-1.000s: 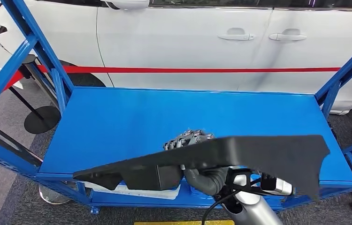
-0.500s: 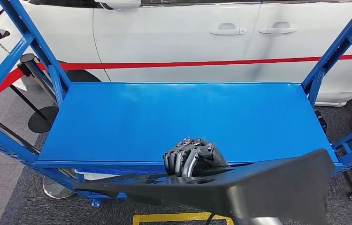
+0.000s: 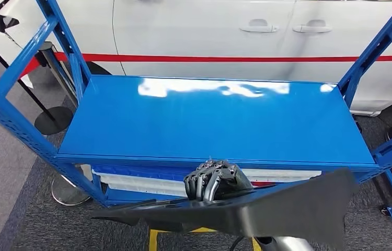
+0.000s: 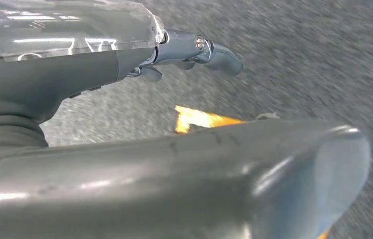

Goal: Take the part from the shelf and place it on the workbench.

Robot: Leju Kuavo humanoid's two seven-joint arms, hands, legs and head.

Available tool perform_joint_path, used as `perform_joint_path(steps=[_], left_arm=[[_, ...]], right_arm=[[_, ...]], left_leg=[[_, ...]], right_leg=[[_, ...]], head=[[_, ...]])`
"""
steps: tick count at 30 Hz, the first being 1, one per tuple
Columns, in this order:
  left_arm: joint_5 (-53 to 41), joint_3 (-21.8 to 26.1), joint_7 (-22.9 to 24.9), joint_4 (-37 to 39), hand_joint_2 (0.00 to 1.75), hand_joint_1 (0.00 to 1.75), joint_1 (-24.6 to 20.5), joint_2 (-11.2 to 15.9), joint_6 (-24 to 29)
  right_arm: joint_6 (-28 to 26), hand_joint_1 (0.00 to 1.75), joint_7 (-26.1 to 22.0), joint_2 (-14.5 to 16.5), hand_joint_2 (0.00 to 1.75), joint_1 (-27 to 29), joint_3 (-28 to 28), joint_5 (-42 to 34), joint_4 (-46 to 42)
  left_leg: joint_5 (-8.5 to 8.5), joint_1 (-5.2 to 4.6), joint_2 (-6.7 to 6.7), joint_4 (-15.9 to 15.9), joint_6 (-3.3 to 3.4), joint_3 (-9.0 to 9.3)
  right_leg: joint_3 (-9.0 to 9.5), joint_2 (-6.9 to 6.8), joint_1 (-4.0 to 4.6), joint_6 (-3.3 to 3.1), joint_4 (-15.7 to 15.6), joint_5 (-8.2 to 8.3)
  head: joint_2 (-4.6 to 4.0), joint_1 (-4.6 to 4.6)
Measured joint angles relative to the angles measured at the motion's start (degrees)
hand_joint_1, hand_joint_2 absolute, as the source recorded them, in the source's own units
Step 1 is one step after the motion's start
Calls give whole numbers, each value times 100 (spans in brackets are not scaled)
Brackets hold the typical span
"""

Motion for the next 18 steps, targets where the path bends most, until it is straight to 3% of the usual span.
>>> perform_joint_path(steps=[1,2,3,5,7,8,10,11,12,13,15,16,17,18], left_arm=[[-7,10,26,0,0,0,7,0,23],[-16,19,41,0,0,0,14,0,40],[-23,27,50,0,0,0,21,0,52],[-36,37,55,0,0,0,31,0,60],[-40,46,56,0,0,0,37,-1,61],[-40,50,57,0,0,0,40,1,61],[-40,60,61,0,0,0,50,4,61],[-41,63,61,-1,0,0,53,10,61],[-42,67,59,-1,0,0,59,16,61],[-43,69,56,-2,0,0,64,21,60],[-45,72,48,-3,0,0,68,27,59],[-46,73,45,-3,0,0,67,30,59],[-46,74,44,-4,0,0,65,35,59],[-46,74,43,-4,0,0,64,43,59]], right_arm=[[0,175,-11,-11,175,22,-4,16,7],[-1,175,-16,-18,175,44,-10,32,9],[-2,175,-12,-23,175,61,-16,49,8],[-4,175,5,-27,175,75,-31,80,-4],[-5,175,16,-27,175,77,-46,94,-34],[-5,175,16,-27,175,76,-55,95,-50],[-4,175,16,-27,175,83,-73,96,-64],[-3,175,17,-27,175,84,-80,96,-65],[2,175,18,-26,175,89,-85,96,-66],[12,175,19,-26,175,93,-86,96,-67],[36,175,22,-26,175,105,-88,95,-68],[47,175,25,-27,175,114,-89,95,-67],[54,175,28,-27,175,120,-89,95,-67],[60,175,31,-27,175,125,-89,95,-66]], left_leg=[[57,-2,5,3,-3,-77],[112,-3,9,7,-8,-152],[165,-4,11,11,-18,-222],[261,-6,8,16,-47,-326],[355,-12,0,8,-104,-372],[405,-9,-2,-8,-139,-379],[506,-7,-4,-64,-217,-389],[477,-4,-7,-54,-246,-418],[334,-4,-9,40,-269,-473],[88,-3,-11,254,-288,-554],[-485,3,-12,975,-317,-753],[-631,3,-11,1332,-330,-817],[-635,3,-11,1560,-338,-813],[-522,3,-11,1596,-340,-716]], right_leg=[[-37,0,-5,15,293,-101],[3,0,-8,20,427,-66],[146,0,-9,13,354,74],[705,3,-2,-41,-354,347],[1221,7,33,-113,-1152,350],[1338,8,55,-141,-1365,309],[1318,3,65,-201,-1445,384],[1280,-8,53,-245,-1472,444],[1218,-19,38,-299,-1491,519],[1145,-29,25,-343,-1504,596],[958,-35,39,-388,-1470,724],[856,-36,47,-387,-1438,780],[747,-38,53,-384,-1398,832],[634,-39,56,-374,-1349,879]], head=[[0,-1],[-1,0],[0,0],[-1,0],[0,-3],[1,2],[1,11],[1,15],[1,8],[1,-1],[1,-18],[1,-21],[1,-21],[1,-21]])
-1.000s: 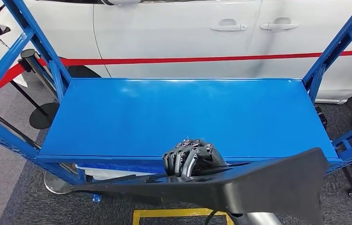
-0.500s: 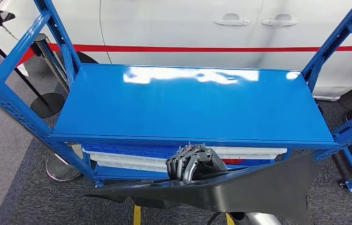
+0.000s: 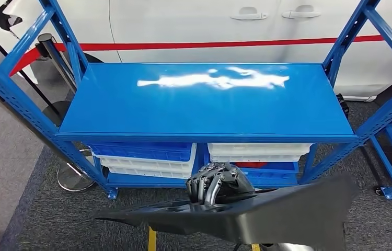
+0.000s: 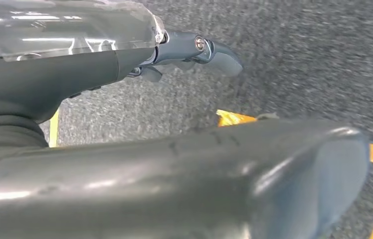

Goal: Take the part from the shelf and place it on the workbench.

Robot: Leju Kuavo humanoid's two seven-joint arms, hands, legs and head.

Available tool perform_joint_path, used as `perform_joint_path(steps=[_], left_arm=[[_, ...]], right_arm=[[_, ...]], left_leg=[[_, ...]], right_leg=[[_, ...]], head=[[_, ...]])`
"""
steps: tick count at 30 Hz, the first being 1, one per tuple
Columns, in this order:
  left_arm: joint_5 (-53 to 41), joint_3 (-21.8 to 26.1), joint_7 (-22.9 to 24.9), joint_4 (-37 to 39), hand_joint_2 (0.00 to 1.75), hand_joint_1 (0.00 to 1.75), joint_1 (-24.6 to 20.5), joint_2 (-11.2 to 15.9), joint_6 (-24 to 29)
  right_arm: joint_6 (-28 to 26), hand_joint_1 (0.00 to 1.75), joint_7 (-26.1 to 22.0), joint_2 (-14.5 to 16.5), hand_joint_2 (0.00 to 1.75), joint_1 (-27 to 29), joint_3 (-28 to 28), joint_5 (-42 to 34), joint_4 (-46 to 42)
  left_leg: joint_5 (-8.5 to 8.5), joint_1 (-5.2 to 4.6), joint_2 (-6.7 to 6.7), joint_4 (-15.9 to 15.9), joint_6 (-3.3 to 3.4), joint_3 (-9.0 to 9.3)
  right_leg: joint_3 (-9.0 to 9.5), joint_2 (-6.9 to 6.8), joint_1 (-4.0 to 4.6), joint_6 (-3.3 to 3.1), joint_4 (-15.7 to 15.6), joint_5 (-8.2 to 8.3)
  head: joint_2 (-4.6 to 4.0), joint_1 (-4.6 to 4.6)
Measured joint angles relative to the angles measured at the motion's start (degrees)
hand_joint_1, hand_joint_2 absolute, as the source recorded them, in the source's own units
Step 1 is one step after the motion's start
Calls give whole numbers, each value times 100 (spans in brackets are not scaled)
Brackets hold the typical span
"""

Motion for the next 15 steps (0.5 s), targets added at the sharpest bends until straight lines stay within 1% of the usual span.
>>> perform_joint_path(steps=[1,2,3,4,5,6,7,8,9,10,11,12,13,14,15], left_arm=[[0,0,0,-1,0,0,-1,7,0],[0,0,-1,-2,0,0,-6,16,0],[0,1,-2,-4,0,0,-14,23,0],[0,1,-4,-8,0,0,-21,28,0],[0,1,-6,-11,0,0,-26,32,-1],[0,2,-8,-15,0,0,-27,33,-1],[0,3,-8,-17,0,0,-21,32,-2],[0,6,-7,-19,0,0,-22,30,-2],[-1,9,-7,-19,0,0,-22,28,-2],[-4,13,-9,-20,0,0,-23,26,-3],[-9,17,-15,-22,0,0,-27,27,-6],[-17,21,-24,-23,0,0,-26,27,-10],[-28,23,-34,-24,0,0,-25,27,-16],[-39,26,-45,-24,0,0,-24,27,-24],[-50,29,-57,-24,0,0,-23,27,-33]], right_arm=[[3,175,1,0,175,3,-1,0,0],[4,175,1,0,175,5,-1,0,-1],[4,175,1,0,175,5,-3,0,-5],[4,175,2,0,175,7,-4,0,-8],[4,175,1,0,175,7,-6,-1,-12],[4,175,-1,0,175,7,-9,-1,-15],[4,175,-3,-1,175,9,-11,-1,-15],[4,175,-4,-2,175,12,-16,-1,-15],[4,175,-4,-3,175,16,-22,-1,-14],[3,175,-3,-5,175,21,-30,0,-14],[2,175,-1,-6,175,26,-37,0,-14],[1,175,1,-7,175,31,-43,0,-14],[0,175,4,-7,175,41,-46,0,-14],[-1,175,8,-7,175,55,-48,0,-13],[-1,175,13,-7,175,71,-50,0,-13]], left_leg=[[162,0,0,-183,6,212],[247,0,0,-538,20,500],[235,-11,-2,-968,41,804],[181,-24,-9,-1293,72,1017],[101,-39,-18,-1498,104,1135],[89,-58,-26,-1575,138,1162],[139,-54,-31,-1570,177,1123],[196,-44,-21,-1594,214,1094],[267,-32,-7,-1612,256,1044],[350,-15,7,-1628,292,972],[428,-12,21,-1630,316,889],[501,-13,24,-1627,329,794],[575,-14,28,-1624,330,694],[644,-15,32,-1620,325,601],[709,-16,35,-1617,318,511]], right_leg=[[-113,0,0,14,57,42],[-215,1,-1,33,120,80],[-298,3,4,55,181,111],[-348,1,9,84,222,142],[-372,0,11,116,245,178],[-381,0,12,149,245,220],[-382,1,13,185,232,273],[-409,14,6,218,244,256],[-449,24,2,248,306,146],[-514,34,-8,282,486,-87],[-595,41,-28,312,768,-404],[-670,40,-39,338,1117,-693],[-721,40,-51,362,1464,-888],[-709,40,-58,375,1685,-921],[-622,40,-64,379,1751,-833]], head=[[0,1],[0,0],[0,1],[0,4],[0,-2],[-1,-8],[-1,-16],[-1,-26],[-1,-19],[-1,-12],[-1,-4],[-1,3],[-1,4],[0,4],[0,5]])
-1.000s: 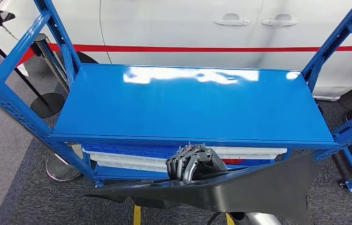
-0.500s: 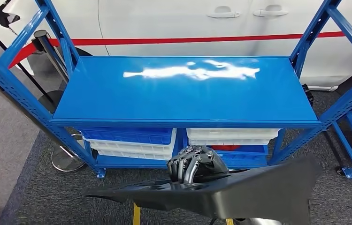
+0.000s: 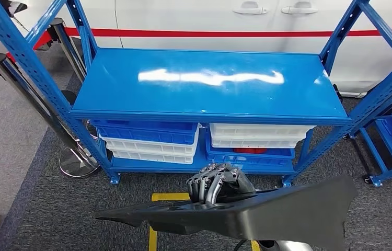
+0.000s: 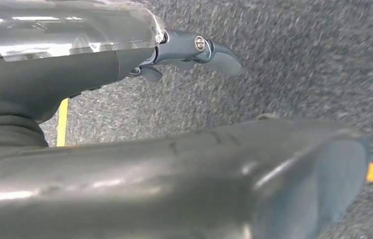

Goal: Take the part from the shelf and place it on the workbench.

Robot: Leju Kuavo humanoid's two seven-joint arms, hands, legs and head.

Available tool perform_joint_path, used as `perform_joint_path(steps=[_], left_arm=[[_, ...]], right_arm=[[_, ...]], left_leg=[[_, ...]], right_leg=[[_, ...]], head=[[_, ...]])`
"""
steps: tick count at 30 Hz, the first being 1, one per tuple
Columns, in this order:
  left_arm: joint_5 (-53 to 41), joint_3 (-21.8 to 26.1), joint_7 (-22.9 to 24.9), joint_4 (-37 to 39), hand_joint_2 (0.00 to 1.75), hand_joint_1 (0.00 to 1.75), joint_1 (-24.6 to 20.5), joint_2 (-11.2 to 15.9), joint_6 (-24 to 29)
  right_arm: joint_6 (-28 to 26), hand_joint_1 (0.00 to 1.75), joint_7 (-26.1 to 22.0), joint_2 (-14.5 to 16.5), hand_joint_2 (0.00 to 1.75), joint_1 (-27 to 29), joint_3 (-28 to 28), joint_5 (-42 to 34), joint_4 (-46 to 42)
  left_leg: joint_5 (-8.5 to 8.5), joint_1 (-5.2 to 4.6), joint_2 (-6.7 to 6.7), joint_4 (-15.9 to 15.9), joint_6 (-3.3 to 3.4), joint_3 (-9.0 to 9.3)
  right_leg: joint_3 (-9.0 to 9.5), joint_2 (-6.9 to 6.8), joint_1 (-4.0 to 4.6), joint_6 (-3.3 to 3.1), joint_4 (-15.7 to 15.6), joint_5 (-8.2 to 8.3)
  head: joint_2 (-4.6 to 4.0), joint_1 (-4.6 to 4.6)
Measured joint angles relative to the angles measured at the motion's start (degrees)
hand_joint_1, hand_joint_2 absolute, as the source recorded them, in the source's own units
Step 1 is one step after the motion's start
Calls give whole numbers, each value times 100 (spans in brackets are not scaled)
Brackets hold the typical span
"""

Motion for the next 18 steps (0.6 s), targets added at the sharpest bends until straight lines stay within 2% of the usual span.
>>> perform_joint_path(steps=[1,2,3,4,5,6,8,9,10,11,12,13,14,15,16,17,18], left_arm=[[-13,2,-12,0,0,0,0,0,-11],[-25,3,-25,0,0,0,0,0,-22],[-36,4,-35,0,0,0,0,0,-34],[-44,4,-44,0,0,0,2,0,-47],[-49,5,-51,0,0,0,4,1,-56],[-50,7,-55,0,0,0,6,1,-62],[-52,11,-61,0,0,0,19,7,-68],[-56,13,-66,-1,0,0,24,10,-73],[-61,14,-75,-1,0,0,34,13,-80],[-67,15,-89,-2,0,0,39,15,-87],[-73,15,-106,-2,0,0,44,15,-92],[-78,15,-122,-2,0,0,49,16,-94],[-84,15,-137,-2,0,0,49,18,-97],[-89,16,-149,-2,0,0,47,22,-102],[-97,16,-155,-2,0,0,44,28,-111],[-109,17,-159,-3,0,0,40,34,-123],[-121,17,-162,-4,0,0,29,41,-136]], right_arm=[[0,175,6,0,175,16,-2,1,0],[0,175,10,0,175,28,-5,3,-1],[0,175,12,0,175,35,-8,8,-2],[0,175,8,0,175,42,-14,14,-5],[1,175,-1,-1,175,53,-21,20,-8],[2,175,-11,-2,175,67,-31,25,-10],[5,175,-27,-5,175,98,-44,35,-8],[7,175,-34,-6,175,106,-46,45,-2],[10,175,-44,-7,175,112,-46,61,7],[13,175,-59,-7,175,117,-46,84,19],[16,175,-78,-7,175,125,-46,112,33],[19,175,-94,-7,175,134,-46,140,48],[19,175,-106,-7,175,142,-46,167,63],[16,175,-112,-7,175,147,-46,190,75],[12,175,-113,-7,175,148,-46,207,81],[7,175,-111,-7,175,147,-46,219,85],[2,175,-108,-6,175,146,-47,225,84]], left_leg=[[65,0,1,2,-12,-84],[127,-1,0,3,-28,-155],[183,-5,-4,6,-50,-211],[240,-9,-7,5,-78,-249],[299,-8,-9,-8,-110,-266],[362,-4,-9,-29,-147,-275],[446,2,-13,-74,-221,-294],[361,5,-17,-30,-246,-328],[155,6,-21,114,-262,-381],[-142,16,-23,363,-269,-448],[-455,17,-23,710,-280,-523],[-680,19,-23,1088,-291,-583],[-753,19,-23,1396,-302,-601],[-690,19,-22,1574,-310,-558],[-528,19,-22,1548,-312,-420],[-376,19,-22,1335,-307,-190],[-344,14,-22,969,-297,117]], right_leg=[[189,0,-4,-8,-134,166],[467,1,-5,-29,-440,317],[806,3,7,-62,-871,359],[1111,2,22,-97,-1302,331],[1312,4,44,-132,-1615,275],[1407,5,66,-166,-1800,226],[1348,-7,67,-241,-1870,323],[1296,-17,55,-290,-1888,391],[1234,-28,42,-343,-1907,467],[1162,-37,35,-383,-1911,538],[1075,-37,42,-410,-1905,604],[980,-40,51,-421,-1889,671],[875,-43,58,-418,-1863,735],[761,-46,62,-411,-1827,796],[644,-47,61,-398,-1780,847],[535,-48,59,-381,-1724,890],[438,-48,64,-359,-1663,924]], head=[[0,0],[0,0],[0,0],[0,-4],[-1,-3],[-1,4],[-1,22],[-1,24],[-1,12],[-1,-2],[0,-13],[0,-21],[0,-22],[0,-22],[0,-22],[-1,-23],[-1,-23]])
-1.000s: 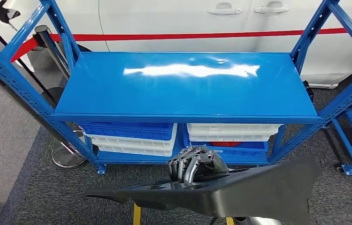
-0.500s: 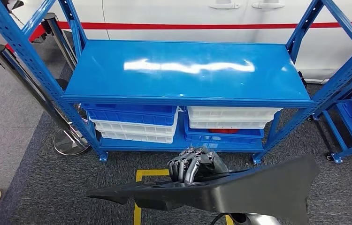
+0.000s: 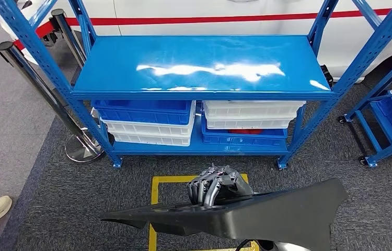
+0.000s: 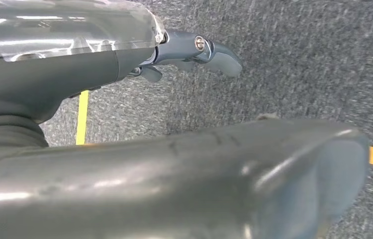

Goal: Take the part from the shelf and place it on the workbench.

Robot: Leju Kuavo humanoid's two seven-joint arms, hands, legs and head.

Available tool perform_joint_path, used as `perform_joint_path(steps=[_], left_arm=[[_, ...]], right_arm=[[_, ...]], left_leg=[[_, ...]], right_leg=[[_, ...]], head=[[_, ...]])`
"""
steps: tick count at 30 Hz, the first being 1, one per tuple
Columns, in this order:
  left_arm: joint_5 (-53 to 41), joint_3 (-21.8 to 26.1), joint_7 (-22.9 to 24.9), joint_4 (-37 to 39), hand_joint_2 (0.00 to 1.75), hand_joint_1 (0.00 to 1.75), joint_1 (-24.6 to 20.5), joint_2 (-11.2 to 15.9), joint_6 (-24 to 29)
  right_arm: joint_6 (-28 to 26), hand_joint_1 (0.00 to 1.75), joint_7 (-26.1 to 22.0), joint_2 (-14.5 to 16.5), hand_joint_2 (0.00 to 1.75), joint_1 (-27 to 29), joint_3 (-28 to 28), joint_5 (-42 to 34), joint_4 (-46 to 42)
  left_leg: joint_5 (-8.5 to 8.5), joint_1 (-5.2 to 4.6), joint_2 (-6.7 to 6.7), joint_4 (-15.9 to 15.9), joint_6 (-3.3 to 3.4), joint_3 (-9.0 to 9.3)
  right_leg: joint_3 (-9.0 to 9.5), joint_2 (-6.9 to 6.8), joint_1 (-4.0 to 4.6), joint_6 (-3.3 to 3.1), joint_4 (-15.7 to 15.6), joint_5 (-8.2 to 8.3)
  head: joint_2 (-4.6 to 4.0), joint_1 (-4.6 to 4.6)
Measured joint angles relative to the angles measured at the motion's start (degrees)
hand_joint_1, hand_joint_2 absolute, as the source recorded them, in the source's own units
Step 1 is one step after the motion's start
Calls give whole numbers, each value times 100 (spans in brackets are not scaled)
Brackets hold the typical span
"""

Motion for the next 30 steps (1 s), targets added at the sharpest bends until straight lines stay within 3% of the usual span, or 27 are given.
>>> perform_joint_path(steps=[2,4,6,8,10,11,13,15,17,18,20,22,24,26,27,28,30], left_arm=[[-20,1,-8,-3,0,0,-24,10,-24],[-28,7,-12,-4,0,0,-36,14,-38],[-38,23,-6,-4,0,0,-29,8,-48],[-59,41,2,-4,0,0,-23,3,-50],[-74,52,10,-4,0,0,-21,3,-45],[-77,59,21,-4,0,0,-19,3,-37],[-85,79,67,-4,0,0,-19,1,-10],[-109,95,116,-4,0,0,-22,-5,23],[-130,99,147,-4,0,0,-21,-13,46],[-132,105,160,-4,0,0,-20,-15,51],[-136,125,183,-4,0,0,-19,-16,58],[-143,146,196,-5,0,0,-27,-11,67],[-151,162,205,-7,0,0,-31,-9,71],[-153,179,211,-7,0,0,-29,-9,71],[-149,188,211,-7,0,0,-28,-8,76],[-143,194,210,-7,0,0,-29,-5,85],[-133,213,196,-7,0,0,-30,6,114]], right_arm=[[-8,175,7,1,175,-5,-4,8,-2],[-19,175,10,2,175,-5,-12,20,-3],[-33,175,9,-2,175,5,-26,33,-3],[-44,175,9,-6,175,16,-50,42,-3],[-50,175,9,-8,175,25,-73,46,-2],[-49,175,8,-9,175,31,-80,52,-2],[-32,175,3,-9,175,39,-87,80,-2],[2,175,-10,-9,175,38,-89,116,-8],[44,175,-34,-8,175,31,-90,133,-29],[68,175,-50,-8,175,29,-91,132,-40],[124,175,-83,-8,175,33,-91,123,-49],[178,175,-124,-8,175,37,-91,120,-49],[214,175,-157,-7,175,40,-90,121,-49],[228,175,-165,-7,175,48,-89,121,-42],[236,175,-166,-7,175,50,-89,121,-38],[251,175,-168,-7,175,50,-89,121,-35],[292,175,-173,-3,175,41,-89,121,-34]], left_leg=[[-165,-22,-8,-733,37,506],[-276,-47,-16,-1021,96,630],[-183,-33,9,-1048,178,561],[-52,-10,37,-1074,255,446],[61,-13,39,-1071,285,292],[114,-13,40,-1068,282,215],[210,-13,43,-1059,263,85],[280,-14,43,-1050,232,7],[332,-29,54,-1037,183,-21],[359,-34,70,-1036,148,-27],[405,-36,117,-1052,72,-39],[279,-28,118,-920,19,-105],[-128,-19,65,-346,-7,-325],[-490,-17,38,388,-24,-583],[-523,-17,33,561,-28,-619],[-443,-17,27,508,-25,-549],[-121,-14,-70,-150,6,-155]], right_leg=[[-123,-9,12,55,106,61],[-161,-22,14,123,130,143],[-200,-7,-6,197,165,107],[-327,20,-35,270,516,-311],[-511,28,-56,328,1198,-809],[-567,28,-67,347,1503,-889],[-450,27,-84,357,1635,-699],[52,21,-88,321,1000,-438],[564,-27,-53,247,215,-455],[684,-41,-32,210,-5,-510],[688,-12,-22,131,-110,-508],[658,42,-41,33,-160,-424],[602,88,-40,-45,-178,-350],[521,153,-19,-74,-145,-312],[482,198,-11,-75,-119,-300],[452,244,-8,-71,-91,-294],[408,344,-13,-59,-29,-297]], head=[[0,3],[1,8],[0,8],[0,20],[1,32],[1,32],[1,32],[0,32],[-1,28],[0,27],[1,26],[1,21],[1,14],[0,13],[0,13],[-1,14],[-1,14]])
